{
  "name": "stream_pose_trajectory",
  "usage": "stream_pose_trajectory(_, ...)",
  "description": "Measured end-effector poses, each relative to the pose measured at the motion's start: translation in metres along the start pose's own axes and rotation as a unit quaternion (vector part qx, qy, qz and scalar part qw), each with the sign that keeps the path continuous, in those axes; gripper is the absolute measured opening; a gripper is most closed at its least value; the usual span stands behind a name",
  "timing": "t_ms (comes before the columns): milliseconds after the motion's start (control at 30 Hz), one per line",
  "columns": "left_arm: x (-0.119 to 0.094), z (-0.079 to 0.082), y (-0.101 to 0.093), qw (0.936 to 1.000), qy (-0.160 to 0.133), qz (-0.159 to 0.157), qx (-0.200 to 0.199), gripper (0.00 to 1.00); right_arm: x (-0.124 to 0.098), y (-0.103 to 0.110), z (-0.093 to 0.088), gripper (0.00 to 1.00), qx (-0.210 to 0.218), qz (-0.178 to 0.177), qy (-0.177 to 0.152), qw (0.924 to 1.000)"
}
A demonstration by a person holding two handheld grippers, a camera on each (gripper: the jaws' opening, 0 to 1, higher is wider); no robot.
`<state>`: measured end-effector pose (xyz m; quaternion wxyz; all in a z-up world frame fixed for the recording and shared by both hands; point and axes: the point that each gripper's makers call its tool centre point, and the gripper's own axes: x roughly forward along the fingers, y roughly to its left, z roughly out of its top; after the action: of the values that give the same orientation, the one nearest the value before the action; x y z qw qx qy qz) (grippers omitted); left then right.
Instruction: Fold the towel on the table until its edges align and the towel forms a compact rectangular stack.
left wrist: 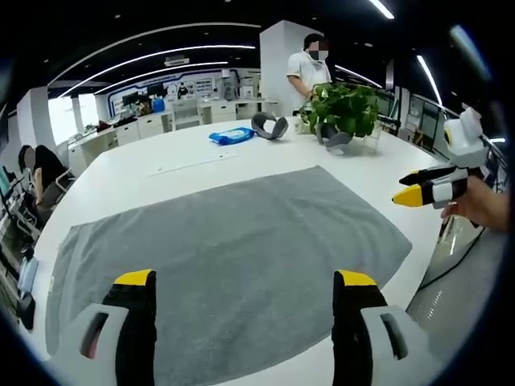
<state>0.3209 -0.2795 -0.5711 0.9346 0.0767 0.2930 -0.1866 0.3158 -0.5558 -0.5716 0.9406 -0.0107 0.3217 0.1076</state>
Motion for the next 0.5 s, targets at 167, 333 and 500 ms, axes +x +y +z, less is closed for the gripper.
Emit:
stream_pose_trajectory(167, 0.001, 0.001, -0.007, 0.9999, -0.001, -0.017, 0.0, 0.85, -0.006, -0.006, 0.003, 0.5, 0.031, -0.004, -0.012, 0.9995)
stream_pose_trajectory(333, 0.0, 0.003, -0.012, 0.9996, -0.005, -0.027, 0.004, 0.82, -0.006, -0.013, 0.0, 0.42, 0.052, -0.01, -0.006, 0.9986)
stream_pose_trajectory(500, -0.002, 0.007, -0.022, 0.9982, -0.011, -0.059, -0.01, 0.63, -0.005, -0.011, -0.003, 0.33, 0.068, -0.001, 0.001, 0.9977)
